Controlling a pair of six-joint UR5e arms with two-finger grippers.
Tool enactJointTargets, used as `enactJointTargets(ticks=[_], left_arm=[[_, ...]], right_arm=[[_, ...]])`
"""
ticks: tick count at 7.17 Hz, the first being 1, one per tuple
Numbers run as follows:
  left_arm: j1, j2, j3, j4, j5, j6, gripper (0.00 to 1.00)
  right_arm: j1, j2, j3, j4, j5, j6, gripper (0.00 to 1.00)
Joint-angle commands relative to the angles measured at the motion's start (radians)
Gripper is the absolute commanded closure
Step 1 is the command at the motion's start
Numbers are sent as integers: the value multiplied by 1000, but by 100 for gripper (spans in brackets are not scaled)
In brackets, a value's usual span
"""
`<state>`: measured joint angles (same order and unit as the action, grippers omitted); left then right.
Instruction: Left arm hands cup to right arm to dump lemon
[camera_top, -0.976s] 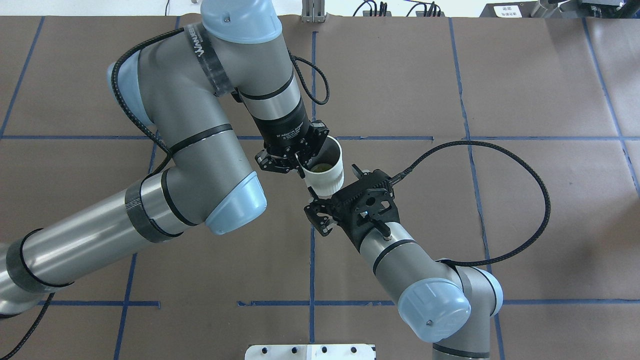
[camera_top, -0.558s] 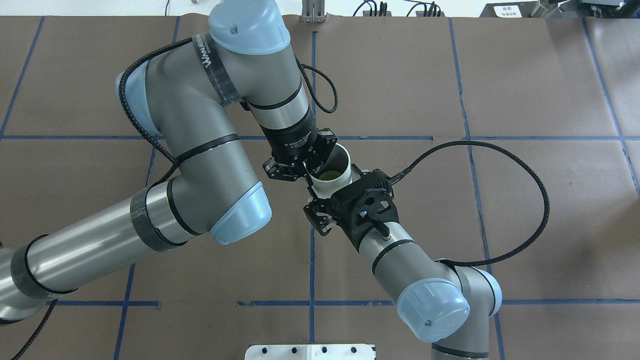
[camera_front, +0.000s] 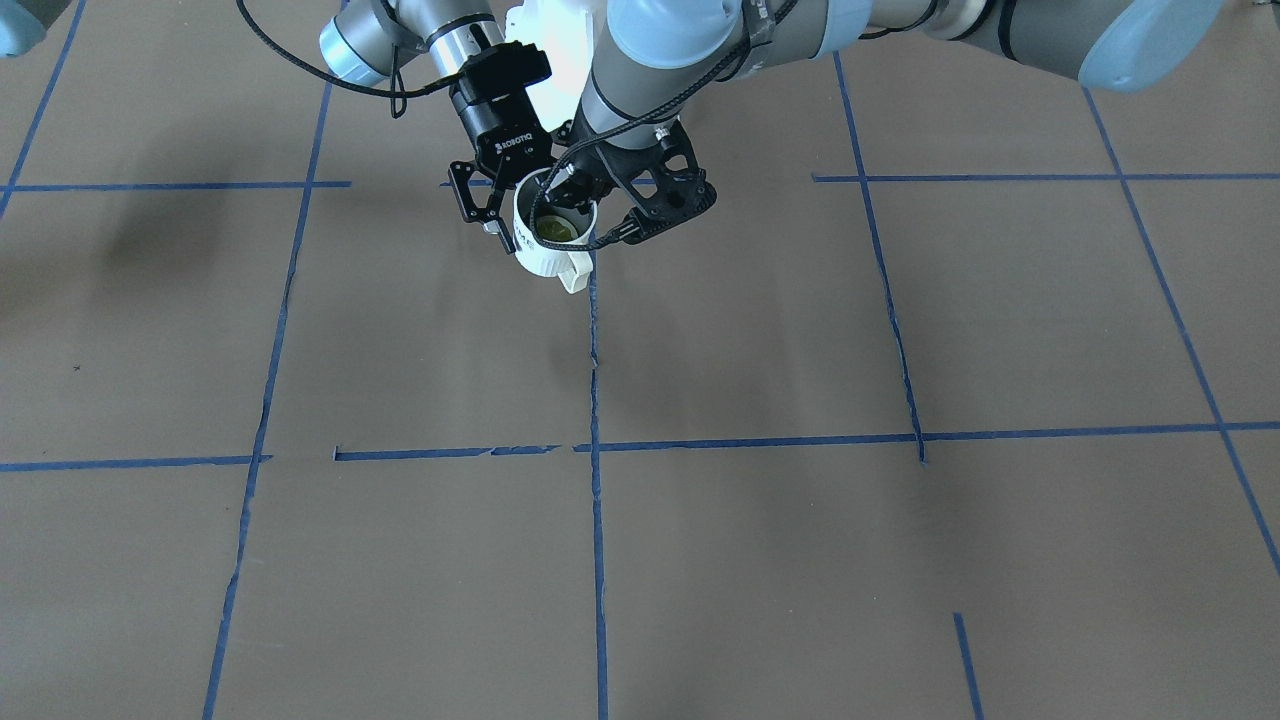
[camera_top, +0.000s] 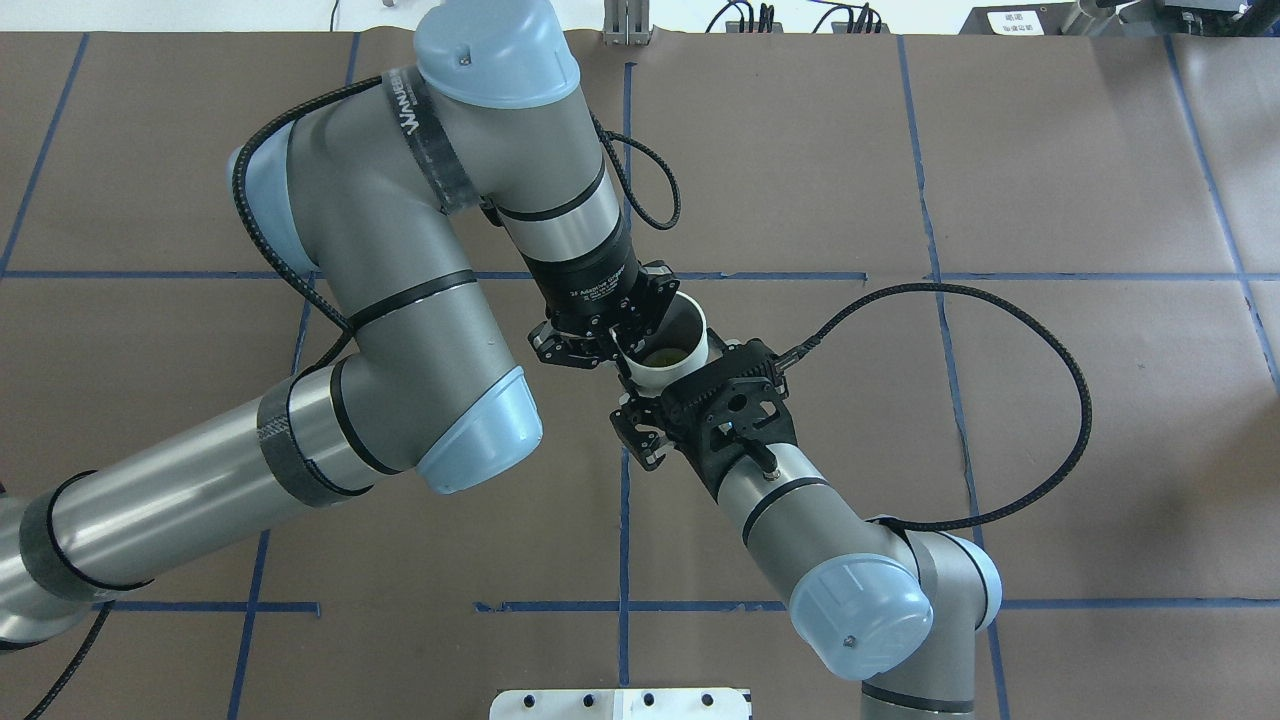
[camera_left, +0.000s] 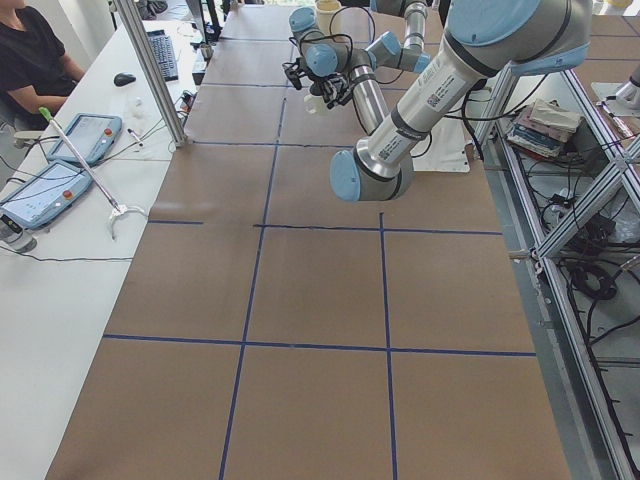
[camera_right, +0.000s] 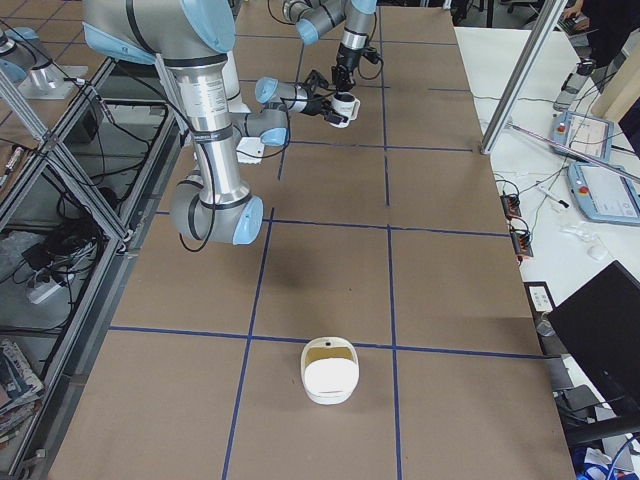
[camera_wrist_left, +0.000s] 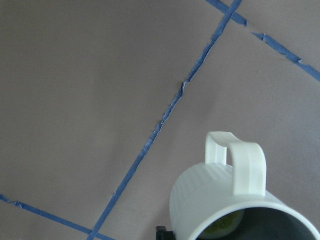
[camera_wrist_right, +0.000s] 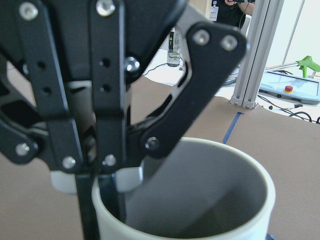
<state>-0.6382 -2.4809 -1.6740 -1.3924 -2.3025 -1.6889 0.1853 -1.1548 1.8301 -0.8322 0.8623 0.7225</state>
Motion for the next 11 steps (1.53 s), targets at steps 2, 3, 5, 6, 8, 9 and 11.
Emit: enactJointTargets(ticks=[2,3,5,6,8,9,11], left_arm=[[-1,-1,-12,-5,-15,3,41],[-6,5,-18,-38,-11,0,0],[-90,8,-54,-94,-11,2,0],[-138,16,-93,-94,-8,2,0],[-140,100,-170,-96,-8,2,0],[-136,106,-170,-96,-6,2,0],[-133,128,-171,-97,-5,3,0]], right_arm=[[-6,0,-8,2,1,0,51],[-12,0,-6,-1,0,-1,62],[-15,-8,0,8,-29,0,62],[-9,-55,26,12,-37,12,62],[23,-242,115,12,-106,56,62],[52,-281,147,10,-106,145,63],[104,-467,210,133,-89,207,64]])
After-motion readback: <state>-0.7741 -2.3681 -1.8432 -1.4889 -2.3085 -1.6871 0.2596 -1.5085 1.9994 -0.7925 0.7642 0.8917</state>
